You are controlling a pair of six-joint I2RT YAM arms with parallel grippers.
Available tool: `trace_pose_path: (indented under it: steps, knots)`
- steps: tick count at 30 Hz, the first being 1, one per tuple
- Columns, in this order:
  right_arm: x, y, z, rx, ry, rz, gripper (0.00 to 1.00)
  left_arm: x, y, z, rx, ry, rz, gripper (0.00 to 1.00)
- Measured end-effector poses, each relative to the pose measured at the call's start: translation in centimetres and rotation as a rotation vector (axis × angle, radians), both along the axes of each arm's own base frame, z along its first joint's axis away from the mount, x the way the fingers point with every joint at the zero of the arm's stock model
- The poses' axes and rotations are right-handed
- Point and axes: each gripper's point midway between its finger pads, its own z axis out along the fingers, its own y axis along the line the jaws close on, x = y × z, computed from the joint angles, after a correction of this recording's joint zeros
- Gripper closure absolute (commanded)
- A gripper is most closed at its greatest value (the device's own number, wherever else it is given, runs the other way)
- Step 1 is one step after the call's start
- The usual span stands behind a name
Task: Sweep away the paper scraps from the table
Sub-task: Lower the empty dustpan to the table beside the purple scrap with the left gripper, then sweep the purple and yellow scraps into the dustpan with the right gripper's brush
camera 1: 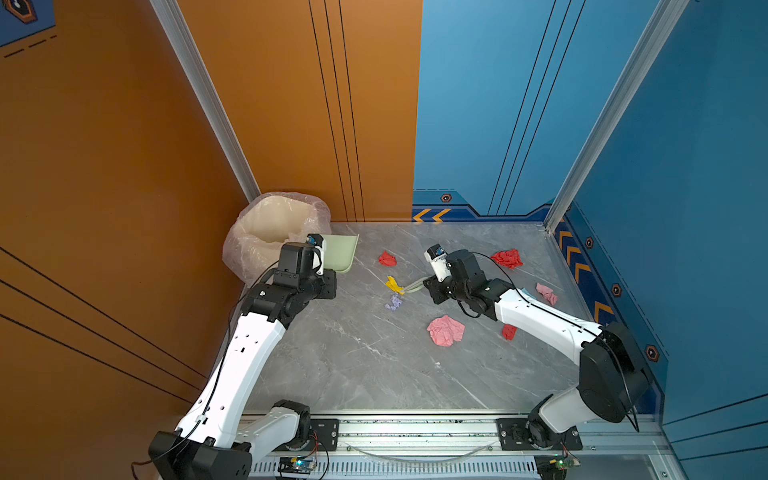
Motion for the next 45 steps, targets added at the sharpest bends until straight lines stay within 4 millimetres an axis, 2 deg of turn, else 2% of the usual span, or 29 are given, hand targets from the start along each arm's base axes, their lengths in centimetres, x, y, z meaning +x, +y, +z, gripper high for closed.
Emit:
trace_pose_path:
  steps: [9,16,27,36,45]
  knots:
    - [0.2,1.0,0.9,0.003,-0.017,-0.021,1.0,-1.8,-1.6,-5.4,-0.013,0.113,-0.019,1.0]
    - [2.2,1.4,-0.4,-0.023,0.01,-0.091,1.0,-4.1,-2.5,-10.1,-0.015,0.22,-0.025,1.0]
    - [6.6,0.6,-0.9,-0.037,-0.003,-0.332,1.0,-7.2,-5.6,-13.9,0.003,0.277,-0.148,1.0]
    - [7.3,0.6,-4.0,-0.037,0.058,-0.405,1.0,-9.8,-8.3,-17.3,0.021,0.333,-0.231,1.0]
    - [7.4,0.6,-4.4,-0.039,0.065,-0.409,1.0,-10.2,-9.9,-20.3,0.087,0.389,-0.264,1.0]
